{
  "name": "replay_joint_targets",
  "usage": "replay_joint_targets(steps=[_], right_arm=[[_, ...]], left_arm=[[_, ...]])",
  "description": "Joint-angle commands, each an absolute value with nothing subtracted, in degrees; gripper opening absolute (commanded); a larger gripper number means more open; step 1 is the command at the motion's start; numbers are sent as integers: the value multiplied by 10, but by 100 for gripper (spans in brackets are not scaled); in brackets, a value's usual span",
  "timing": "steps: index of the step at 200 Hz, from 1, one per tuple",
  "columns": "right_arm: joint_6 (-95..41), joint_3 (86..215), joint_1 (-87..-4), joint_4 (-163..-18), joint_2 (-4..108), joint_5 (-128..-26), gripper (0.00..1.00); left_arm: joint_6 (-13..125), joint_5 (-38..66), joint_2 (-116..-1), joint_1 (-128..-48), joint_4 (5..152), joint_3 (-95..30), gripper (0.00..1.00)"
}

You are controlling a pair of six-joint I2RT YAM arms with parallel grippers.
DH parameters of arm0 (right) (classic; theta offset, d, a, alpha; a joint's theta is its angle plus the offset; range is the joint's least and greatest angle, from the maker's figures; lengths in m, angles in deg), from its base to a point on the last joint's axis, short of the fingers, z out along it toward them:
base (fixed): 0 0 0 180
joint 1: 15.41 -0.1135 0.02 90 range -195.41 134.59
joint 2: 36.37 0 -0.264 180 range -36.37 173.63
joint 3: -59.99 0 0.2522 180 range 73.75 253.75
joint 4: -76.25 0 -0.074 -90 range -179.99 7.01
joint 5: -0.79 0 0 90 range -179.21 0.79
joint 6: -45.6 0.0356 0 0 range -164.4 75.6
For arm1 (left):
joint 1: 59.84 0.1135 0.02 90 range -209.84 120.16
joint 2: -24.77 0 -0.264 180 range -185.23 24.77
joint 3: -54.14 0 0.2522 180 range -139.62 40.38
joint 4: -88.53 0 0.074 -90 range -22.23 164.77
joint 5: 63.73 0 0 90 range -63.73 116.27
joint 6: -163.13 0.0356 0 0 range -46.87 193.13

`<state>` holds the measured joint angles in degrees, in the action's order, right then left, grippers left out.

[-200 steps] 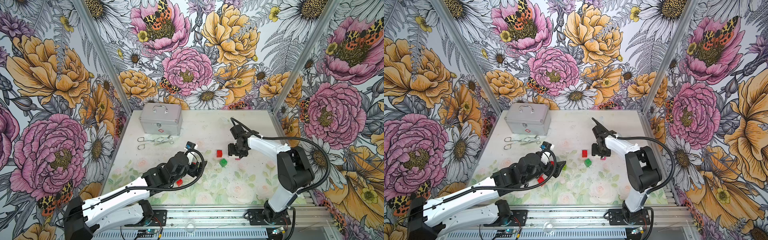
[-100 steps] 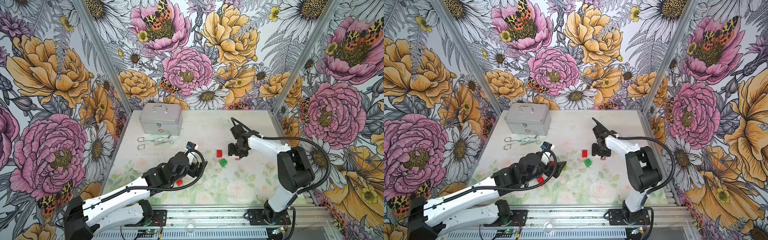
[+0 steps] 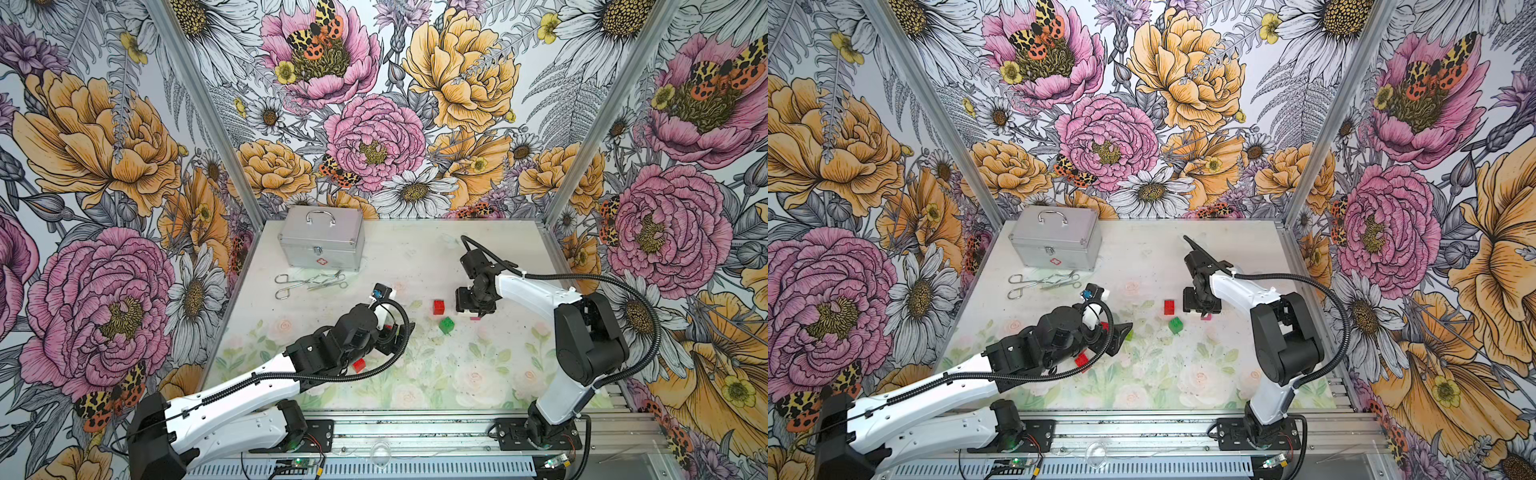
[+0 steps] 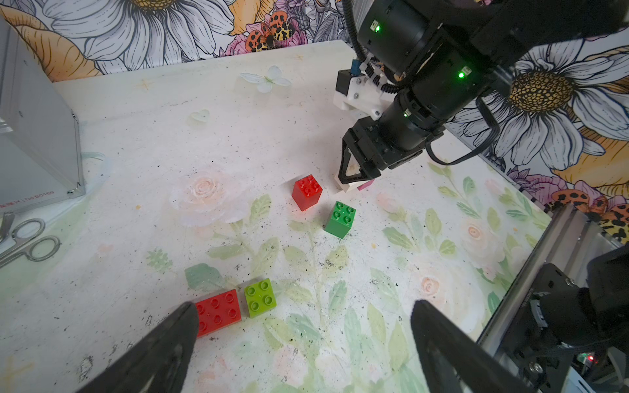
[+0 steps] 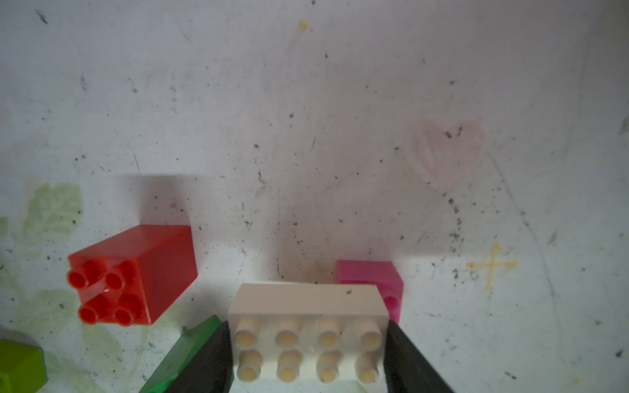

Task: Assemble the letter r with lego
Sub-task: Assemble the lego brick with the lego brick.

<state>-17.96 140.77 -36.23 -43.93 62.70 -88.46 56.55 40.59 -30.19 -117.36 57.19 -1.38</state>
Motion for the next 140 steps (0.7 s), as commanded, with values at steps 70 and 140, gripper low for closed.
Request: replay_joint_targets(steps=[70, 140], right_arm=[[-183, 1424, -372, -431, 627, -892, 40], [-187, 1416, -371, -434, 646, -903, 40]], left_arm=[[560, 391, -304, -1180, 582, -8, 99], [558, 394, -306, -1182, 584, -7, 99]])
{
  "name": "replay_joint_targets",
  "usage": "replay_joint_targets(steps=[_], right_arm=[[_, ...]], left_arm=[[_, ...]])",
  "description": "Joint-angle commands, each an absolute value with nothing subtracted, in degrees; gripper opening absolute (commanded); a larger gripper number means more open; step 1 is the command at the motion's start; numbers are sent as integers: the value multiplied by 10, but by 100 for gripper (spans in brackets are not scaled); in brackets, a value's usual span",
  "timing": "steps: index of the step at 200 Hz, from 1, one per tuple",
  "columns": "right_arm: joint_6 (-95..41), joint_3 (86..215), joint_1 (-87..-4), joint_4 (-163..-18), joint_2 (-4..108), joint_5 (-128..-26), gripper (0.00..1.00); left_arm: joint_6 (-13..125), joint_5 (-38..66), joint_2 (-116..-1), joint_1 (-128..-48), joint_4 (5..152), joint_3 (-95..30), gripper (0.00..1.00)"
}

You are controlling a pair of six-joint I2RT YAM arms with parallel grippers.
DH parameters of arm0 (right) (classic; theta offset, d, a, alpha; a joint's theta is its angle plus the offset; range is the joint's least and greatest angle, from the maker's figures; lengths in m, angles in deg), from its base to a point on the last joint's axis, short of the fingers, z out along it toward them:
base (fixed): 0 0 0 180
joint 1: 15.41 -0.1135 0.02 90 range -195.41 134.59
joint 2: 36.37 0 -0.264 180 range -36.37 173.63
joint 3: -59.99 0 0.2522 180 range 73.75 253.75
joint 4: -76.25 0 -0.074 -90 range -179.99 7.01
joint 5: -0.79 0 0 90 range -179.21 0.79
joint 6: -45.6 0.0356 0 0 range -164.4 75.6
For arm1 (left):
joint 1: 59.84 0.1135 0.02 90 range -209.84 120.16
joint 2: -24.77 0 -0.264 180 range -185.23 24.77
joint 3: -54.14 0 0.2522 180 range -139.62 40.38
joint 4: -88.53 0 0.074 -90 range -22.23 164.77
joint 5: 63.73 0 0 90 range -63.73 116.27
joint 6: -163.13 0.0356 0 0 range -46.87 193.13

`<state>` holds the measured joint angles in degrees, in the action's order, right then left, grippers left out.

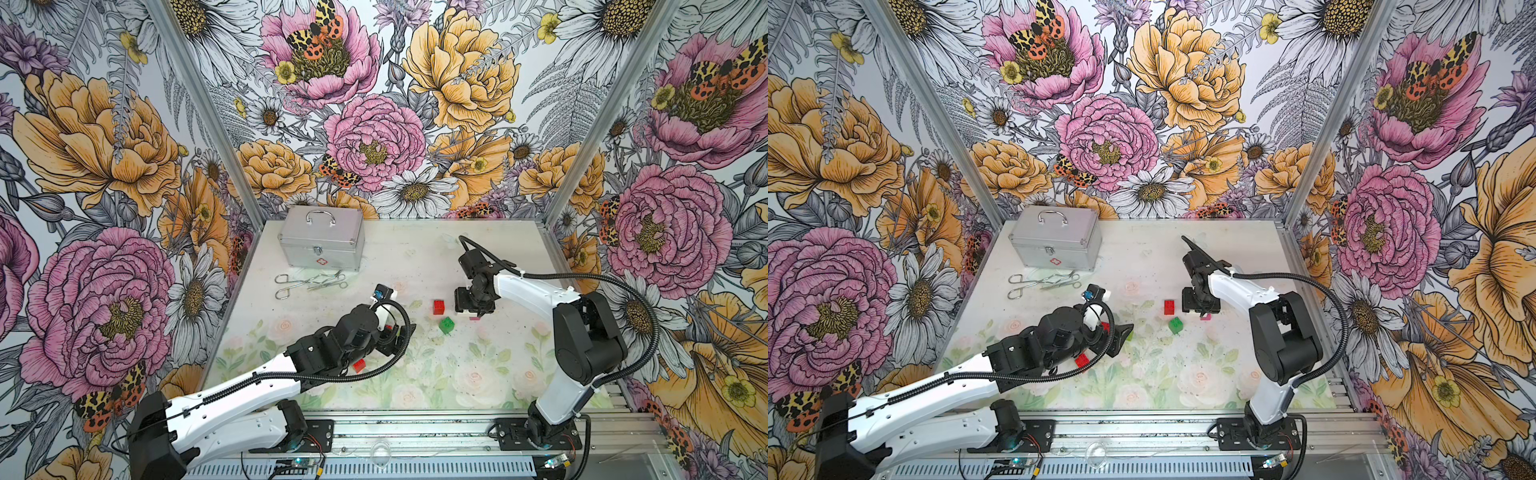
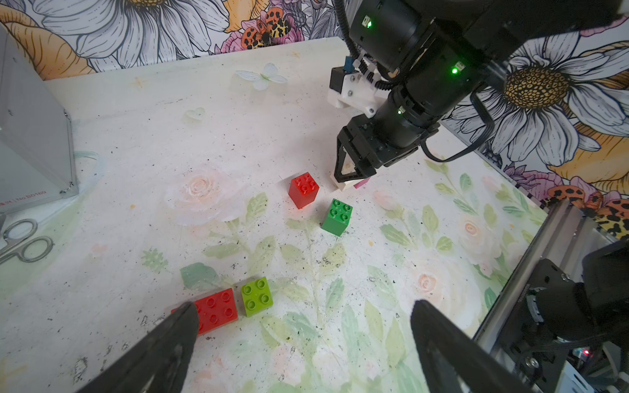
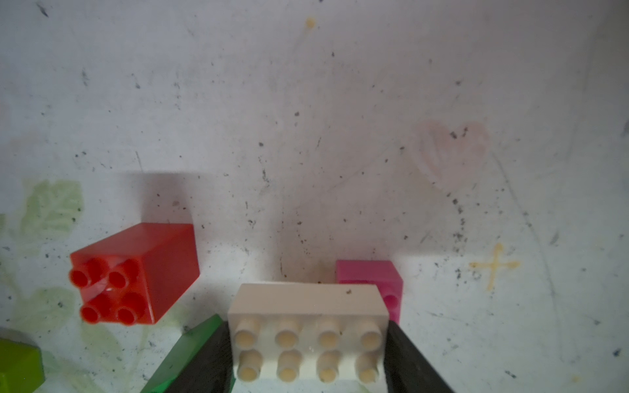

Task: Assemble the letter r with lego
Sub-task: Assemble the lego brick with the lego brick.

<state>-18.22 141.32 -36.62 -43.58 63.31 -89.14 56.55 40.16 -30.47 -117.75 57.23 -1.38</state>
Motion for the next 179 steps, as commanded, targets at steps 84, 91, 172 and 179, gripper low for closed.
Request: replay_joint_targets(steps=[84, 91, 172, 179], right_arm=[[-178, 1396, -372, -452, 651, -903, 39], [-177, 1394, -371, -453, 652, -906, 39], [-169, 1351, -371, -486, 656, -907, 37], [-168, 1346, -372, -489, 654, -906, 37]], left_arm=[[553, 396, -304, -1183, 589, 1, 99], [553, 398, -304, -1183, 589, 2, 99], [552, 399, -307, -1183, 589, 2, 99], [552, 399, -309, -1183, 590, 1, 99]])
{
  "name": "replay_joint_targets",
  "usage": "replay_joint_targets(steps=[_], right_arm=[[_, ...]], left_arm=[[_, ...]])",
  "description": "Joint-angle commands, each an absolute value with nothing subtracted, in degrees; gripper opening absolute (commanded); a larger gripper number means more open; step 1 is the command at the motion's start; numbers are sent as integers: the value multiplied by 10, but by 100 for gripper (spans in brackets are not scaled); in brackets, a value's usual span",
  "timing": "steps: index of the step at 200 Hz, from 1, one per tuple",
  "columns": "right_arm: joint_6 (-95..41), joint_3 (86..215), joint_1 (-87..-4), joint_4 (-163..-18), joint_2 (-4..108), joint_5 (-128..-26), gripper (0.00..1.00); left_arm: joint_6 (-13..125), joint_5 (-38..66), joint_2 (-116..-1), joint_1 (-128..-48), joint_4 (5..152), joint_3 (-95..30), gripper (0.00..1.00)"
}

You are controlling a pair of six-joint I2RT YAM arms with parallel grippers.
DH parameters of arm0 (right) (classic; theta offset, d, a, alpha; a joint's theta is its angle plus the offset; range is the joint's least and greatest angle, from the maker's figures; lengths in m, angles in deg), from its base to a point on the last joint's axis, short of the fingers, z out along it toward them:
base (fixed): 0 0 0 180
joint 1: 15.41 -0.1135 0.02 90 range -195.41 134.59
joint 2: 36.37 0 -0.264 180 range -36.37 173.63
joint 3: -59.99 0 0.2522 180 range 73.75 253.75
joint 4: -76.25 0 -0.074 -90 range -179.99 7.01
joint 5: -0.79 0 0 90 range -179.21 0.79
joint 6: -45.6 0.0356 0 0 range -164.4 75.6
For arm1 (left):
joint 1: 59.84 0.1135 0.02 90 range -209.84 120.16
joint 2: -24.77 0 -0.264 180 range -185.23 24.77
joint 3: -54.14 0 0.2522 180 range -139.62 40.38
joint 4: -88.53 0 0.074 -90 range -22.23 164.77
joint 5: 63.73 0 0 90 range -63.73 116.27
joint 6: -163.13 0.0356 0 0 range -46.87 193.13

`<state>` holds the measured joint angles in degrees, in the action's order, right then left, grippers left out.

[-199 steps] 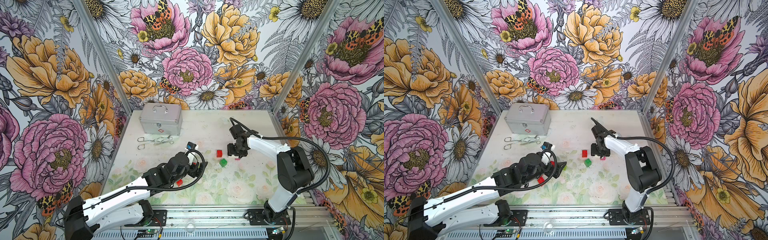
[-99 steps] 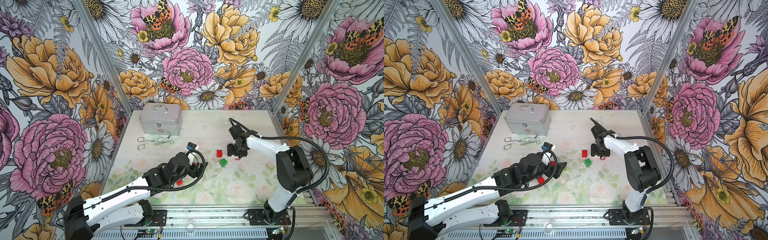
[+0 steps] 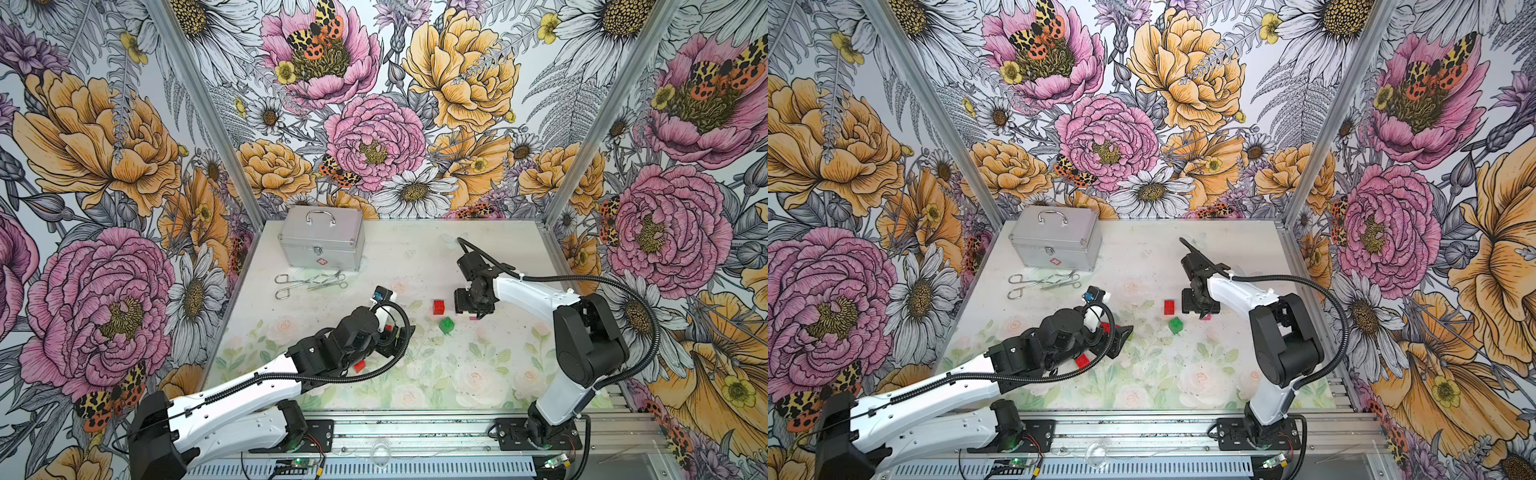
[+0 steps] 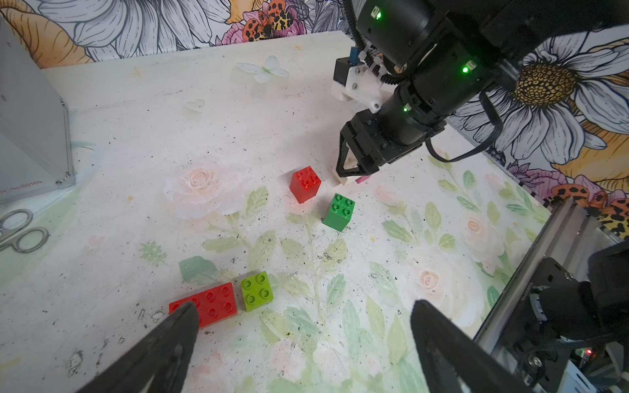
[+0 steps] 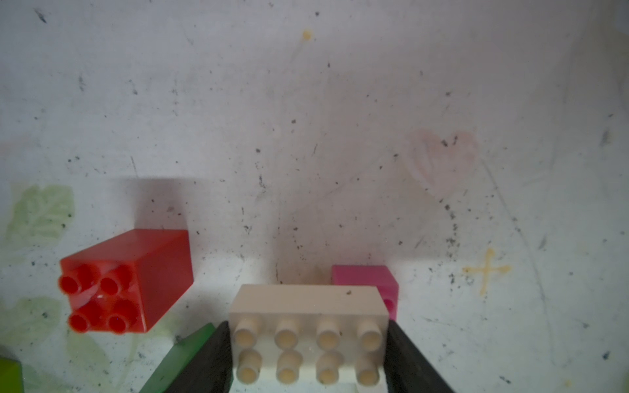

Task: Assemble the letter r with lego
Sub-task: Assemble the lego brick with the lego brick.

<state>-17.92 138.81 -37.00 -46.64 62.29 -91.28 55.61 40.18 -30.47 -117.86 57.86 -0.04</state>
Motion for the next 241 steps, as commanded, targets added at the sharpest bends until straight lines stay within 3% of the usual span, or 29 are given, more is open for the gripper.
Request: replay_joint_targets(steps=[1, 105, 241], right_arm=[[-168, 1345, -371, -490, 653, -906, 37], [-161, 1303, -373, -515, 636, -898, 32], [-182, 1297, -370, -501, 605, -881, 33]], left_arm=[[552, 398, -309, -1183, 590, 0, 99], [545, 400, -317, -1185, 590, -5, 99], [562, 387, -348, -1208, 590, -32, 99]])
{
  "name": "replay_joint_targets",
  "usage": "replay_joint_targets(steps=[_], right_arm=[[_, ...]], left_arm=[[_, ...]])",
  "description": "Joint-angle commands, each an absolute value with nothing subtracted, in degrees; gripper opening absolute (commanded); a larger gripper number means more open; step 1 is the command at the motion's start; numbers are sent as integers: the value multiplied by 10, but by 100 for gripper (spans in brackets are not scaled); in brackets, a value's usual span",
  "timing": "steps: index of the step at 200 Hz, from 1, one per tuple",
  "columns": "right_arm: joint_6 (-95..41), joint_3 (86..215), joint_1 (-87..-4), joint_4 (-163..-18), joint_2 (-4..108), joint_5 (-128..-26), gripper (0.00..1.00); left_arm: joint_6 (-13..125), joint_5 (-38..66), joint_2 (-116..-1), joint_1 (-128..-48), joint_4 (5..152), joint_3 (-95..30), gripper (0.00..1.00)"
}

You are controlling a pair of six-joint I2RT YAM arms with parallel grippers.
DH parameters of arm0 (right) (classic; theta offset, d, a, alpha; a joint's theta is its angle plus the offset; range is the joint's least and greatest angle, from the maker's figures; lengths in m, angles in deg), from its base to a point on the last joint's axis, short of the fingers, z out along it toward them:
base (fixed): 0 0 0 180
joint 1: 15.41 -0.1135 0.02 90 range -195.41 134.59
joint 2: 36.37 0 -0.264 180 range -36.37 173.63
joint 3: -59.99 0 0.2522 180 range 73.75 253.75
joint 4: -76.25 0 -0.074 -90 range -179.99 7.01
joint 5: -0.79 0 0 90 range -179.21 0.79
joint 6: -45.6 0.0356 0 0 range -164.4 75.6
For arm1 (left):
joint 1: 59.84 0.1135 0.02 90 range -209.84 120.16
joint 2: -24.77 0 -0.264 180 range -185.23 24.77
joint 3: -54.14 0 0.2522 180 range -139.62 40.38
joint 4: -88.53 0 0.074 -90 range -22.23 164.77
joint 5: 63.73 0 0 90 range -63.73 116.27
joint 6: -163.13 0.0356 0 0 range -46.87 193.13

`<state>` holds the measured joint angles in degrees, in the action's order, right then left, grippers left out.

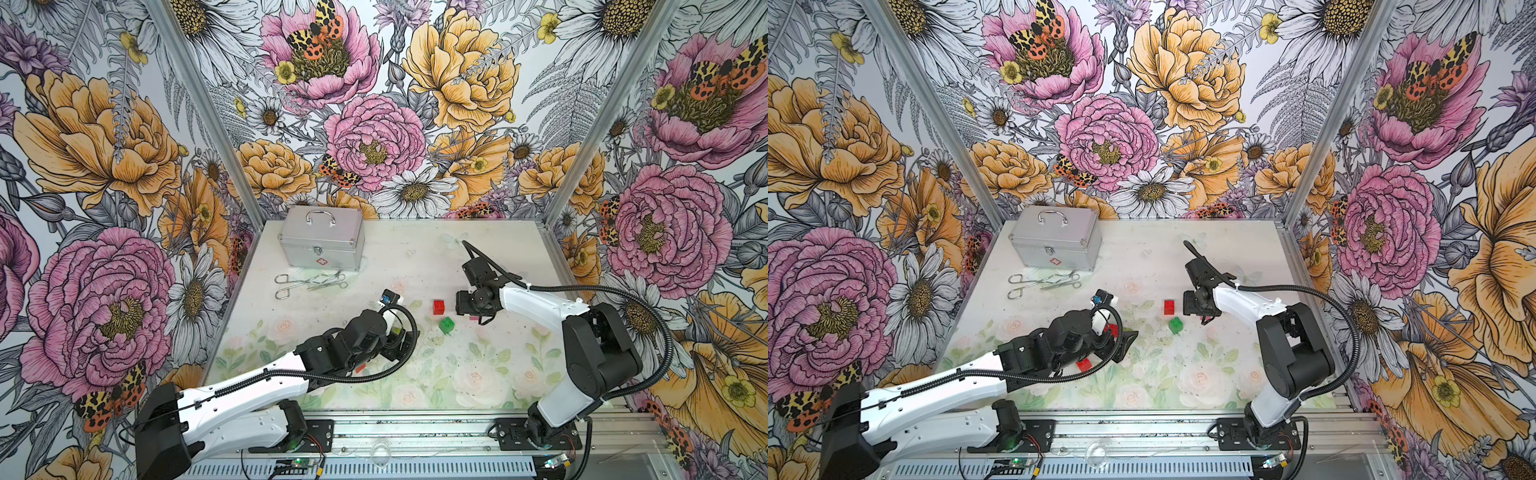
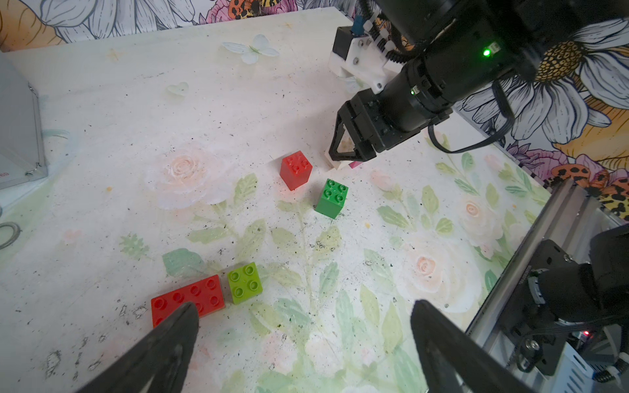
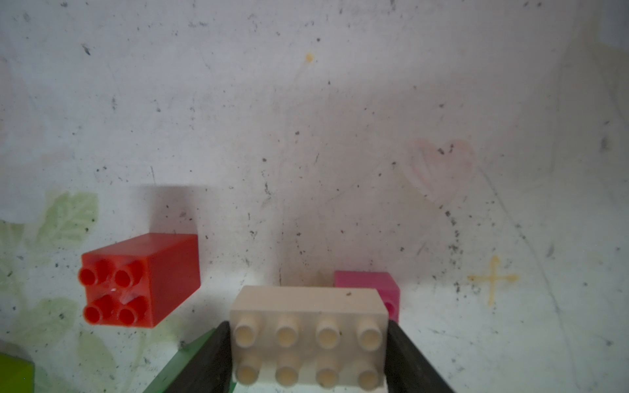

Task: Assemble the letter r with lego
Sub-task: Assemble the lego brick with the lego brick.

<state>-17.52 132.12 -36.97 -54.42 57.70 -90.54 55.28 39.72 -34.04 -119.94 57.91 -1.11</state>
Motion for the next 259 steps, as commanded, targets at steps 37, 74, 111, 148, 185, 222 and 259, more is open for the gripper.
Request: replay_joint_targets(steps=[37, 74, 111, 148, 185, 222, 259], right_arm=[[-195, 1316, -369, -477, 607, -910, 33], [-193, 1322, -368, -471, 608, -915, 33], [-184, 1320, -368, -472, 613, -915, 33], [-176, 1310, -368, -471, 613, -919, 33], [-170, 1303, -368, -470, 596, -921, 33], [-171, 1296, -369, -470, 586, -925, 33], [-175, 1280, -373, -471, 578, -934, 33]], left_arm=[[565, 389, -361, -1218, 591, -43, 99], [566, 397, -363, -1221, 590, -45, 99], [566, 400, -358, -1222, 590, -42, 99], [567, 403, -352, -1222, 589, -36, 99], [569, 410, -347, -1221, 590, -32, 99], [569, 409, -346, -1221, 594, -28, 99], [566, 400, -351, -1222, 599, -27, 99]])
